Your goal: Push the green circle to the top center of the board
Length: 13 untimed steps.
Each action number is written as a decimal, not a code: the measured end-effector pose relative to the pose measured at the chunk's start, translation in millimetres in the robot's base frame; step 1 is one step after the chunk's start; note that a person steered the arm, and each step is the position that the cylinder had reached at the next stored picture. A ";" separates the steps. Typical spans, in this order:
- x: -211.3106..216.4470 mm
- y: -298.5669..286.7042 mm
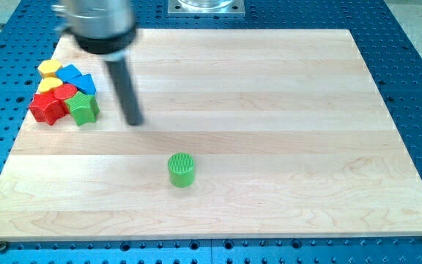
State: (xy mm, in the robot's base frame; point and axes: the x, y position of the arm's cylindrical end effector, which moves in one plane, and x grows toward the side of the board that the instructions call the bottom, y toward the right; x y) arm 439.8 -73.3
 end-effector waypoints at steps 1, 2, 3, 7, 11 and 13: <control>56.3 108.5; 139.8 138.2; 134.0 59.1; 102.6 51.1; 48.4 -9.0; -43.9 32.0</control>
State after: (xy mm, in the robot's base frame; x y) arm 395.9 -41.3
